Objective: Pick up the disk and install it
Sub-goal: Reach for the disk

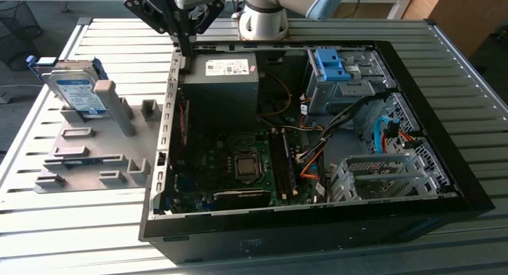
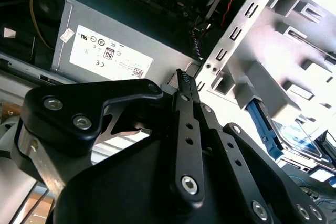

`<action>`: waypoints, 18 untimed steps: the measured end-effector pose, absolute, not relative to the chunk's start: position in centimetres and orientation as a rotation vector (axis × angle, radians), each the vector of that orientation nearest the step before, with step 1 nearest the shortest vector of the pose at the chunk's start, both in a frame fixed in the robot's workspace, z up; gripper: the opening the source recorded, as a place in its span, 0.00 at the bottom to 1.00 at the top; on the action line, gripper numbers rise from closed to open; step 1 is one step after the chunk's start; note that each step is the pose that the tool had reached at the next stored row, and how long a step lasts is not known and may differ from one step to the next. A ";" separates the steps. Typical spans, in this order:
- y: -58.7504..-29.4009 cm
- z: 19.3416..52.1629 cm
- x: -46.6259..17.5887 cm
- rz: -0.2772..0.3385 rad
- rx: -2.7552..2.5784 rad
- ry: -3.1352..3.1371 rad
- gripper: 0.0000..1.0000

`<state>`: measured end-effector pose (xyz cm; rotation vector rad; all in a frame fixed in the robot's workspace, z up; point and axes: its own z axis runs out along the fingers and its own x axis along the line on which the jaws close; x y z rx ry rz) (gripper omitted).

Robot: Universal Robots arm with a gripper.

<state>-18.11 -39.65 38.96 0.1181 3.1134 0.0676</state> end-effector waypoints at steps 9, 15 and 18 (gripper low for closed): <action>-39.6 38.9 -18.4 0.068 0.118 3.113 0.11; -39.6 38.9 -18.5 0.068 0.118 3.113 0.11; -39.6 38.9 -18.6 0.068 0.118 3.113 0.11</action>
